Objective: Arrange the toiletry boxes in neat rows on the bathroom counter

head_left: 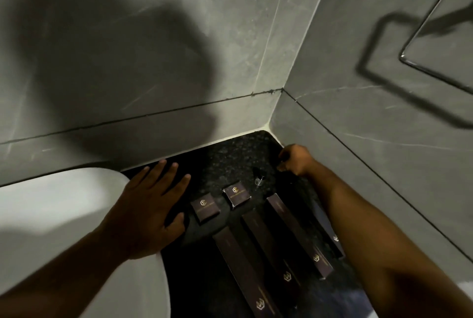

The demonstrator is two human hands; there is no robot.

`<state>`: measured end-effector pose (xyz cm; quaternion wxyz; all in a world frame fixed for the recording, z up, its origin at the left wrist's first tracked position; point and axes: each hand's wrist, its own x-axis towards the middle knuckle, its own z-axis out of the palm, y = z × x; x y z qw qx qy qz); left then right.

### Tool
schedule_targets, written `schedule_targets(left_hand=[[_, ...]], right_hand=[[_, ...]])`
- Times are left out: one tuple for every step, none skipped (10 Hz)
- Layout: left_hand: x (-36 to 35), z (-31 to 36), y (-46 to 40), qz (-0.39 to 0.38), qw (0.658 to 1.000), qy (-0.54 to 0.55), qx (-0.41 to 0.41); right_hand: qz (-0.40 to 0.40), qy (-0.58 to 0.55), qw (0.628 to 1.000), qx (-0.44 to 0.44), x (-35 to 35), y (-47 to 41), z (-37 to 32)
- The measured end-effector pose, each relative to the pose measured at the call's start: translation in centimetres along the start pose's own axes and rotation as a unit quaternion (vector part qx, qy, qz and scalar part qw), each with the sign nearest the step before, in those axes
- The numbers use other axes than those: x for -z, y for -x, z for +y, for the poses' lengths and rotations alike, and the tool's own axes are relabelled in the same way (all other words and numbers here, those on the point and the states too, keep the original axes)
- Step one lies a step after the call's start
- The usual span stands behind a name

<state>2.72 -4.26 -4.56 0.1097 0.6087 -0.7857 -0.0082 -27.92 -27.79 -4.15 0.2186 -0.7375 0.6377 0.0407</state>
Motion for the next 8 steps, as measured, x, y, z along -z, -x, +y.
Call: schedule_targets(left_hand=[[0.2,0.2,0.0,0.001,1.000,0.001,0.001],[0.3,0.3,0.0,0.010,1.000,0.001,-0.002],[0.1,0.2,0.0,0.014,1.000,0.004,-0.001],[-0.1,0.1,0.0,0.016,1.000,0.000,0.001],[0.0,0.0,0.1,0.020,1.000,0.000,-0.003],[-0.3,-0.2,0.2,0.022,1.000,0.006,-0.004],[-0.3,-0.3,0.2,0.029,1.000,0.002,-0.009],[-0.6,-0.5,0.3,0.015,1.000,0.004,-0.004]], right_hand=[[0.008,0.007,1.000,0.006,-0.8,1.0,0.5],[0.009,0.004,1.000,0.026,-1.5,1.1,0.8],[0.008,0.020,0.999,0.045,-1.9,1.1,0.4],[0.021,0.021,0.999,0.042,-2.3,0.9,0.4],[0.026,0.022,0.999,0.034,-2.3,0.9,0.6],[0.030,0.032,0.998,0.044,-2.0,1.1,0.7],[0.039,0.031,0.998,0.046,-1.5,2.1,0.8],[0.095,-0.031,0.993,0.056,-0.7,3.0,0.5]])
